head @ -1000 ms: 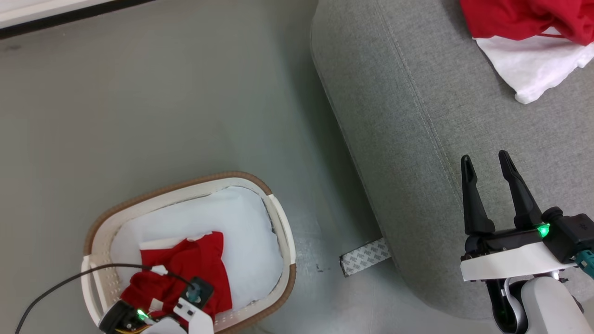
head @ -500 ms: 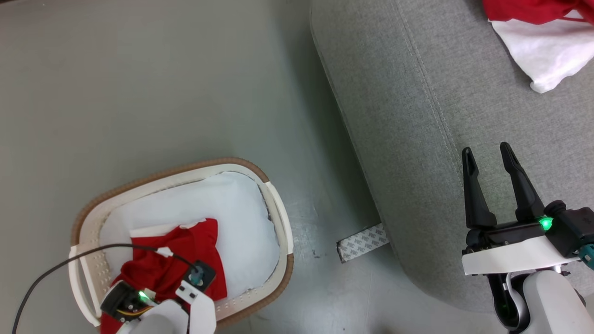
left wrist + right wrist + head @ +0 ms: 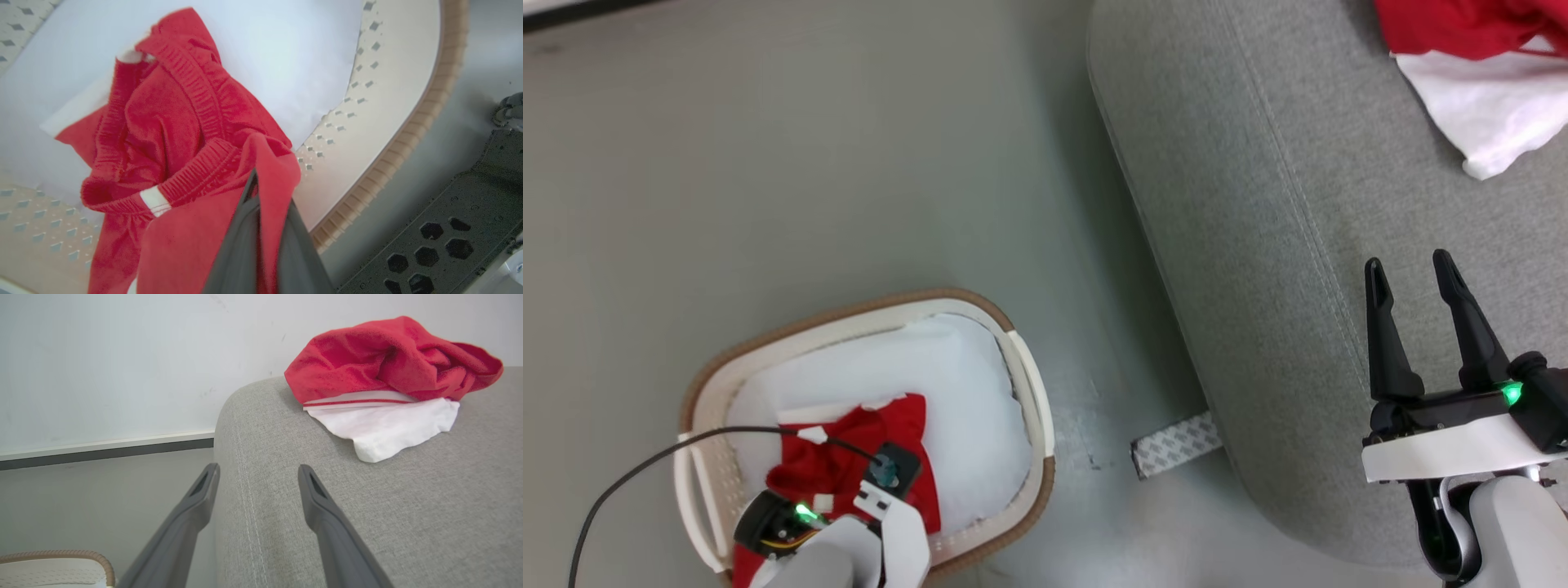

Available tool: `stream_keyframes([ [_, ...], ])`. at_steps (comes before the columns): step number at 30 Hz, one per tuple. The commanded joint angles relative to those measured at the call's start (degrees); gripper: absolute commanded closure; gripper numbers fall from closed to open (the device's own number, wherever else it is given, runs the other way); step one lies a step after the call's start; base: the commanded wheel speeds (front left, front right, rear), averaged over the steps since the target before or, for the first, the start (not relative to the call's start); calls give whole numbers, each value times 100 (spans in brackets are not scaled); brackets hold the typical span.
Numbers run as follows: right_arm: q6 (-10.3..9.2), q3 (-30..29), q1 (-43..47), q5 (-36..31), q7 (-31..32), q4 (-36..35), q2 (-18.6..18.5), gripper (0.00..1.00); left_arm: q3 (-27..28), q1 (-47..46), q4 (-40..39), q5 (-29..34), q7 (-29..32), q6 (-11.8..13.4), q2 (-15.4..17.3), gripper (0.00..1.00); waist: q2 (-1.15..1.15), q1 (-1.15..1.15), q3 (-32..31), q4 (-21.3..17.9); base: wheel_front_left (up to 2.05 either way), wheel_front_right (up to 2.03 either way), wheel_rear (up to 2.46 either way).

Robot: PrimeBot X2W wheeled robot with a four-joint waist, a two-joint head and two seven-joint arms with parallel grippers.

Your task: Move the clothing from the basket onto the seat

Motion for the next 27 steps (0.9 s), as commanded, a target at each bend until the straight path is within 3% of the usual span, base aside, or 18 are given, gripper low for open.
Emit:
stream_keyframes([
  [1, -15, -20, 63, -20, 4, 25, -61, 0, 12, -29, 23, -65, -88, 15, -9, 100, 0, 0, -225, 116, 0, 0, 0],
  [13, -15, 114, 629, -113, 4, 313, -145, 0, 383, 400, -489, -710, -1066, -1, -338, 100, 0, 0, -1885, 658, 0, 0, 0],
  [20, -15, 150, 961, -188, 5, 436, -232, 0, 602, 806, -1327, -1043, -1406, 68, -346, 100, 0, 0, -2674, 851, 0, 0, 0],
  [27, -15, 182, 1288, -239, 5, 538, -244, 0, 831, 1280, -2518, -1300, -1424, 297, -242, 100, 0, 0, -3285, 983, 0, 0, 0],
])
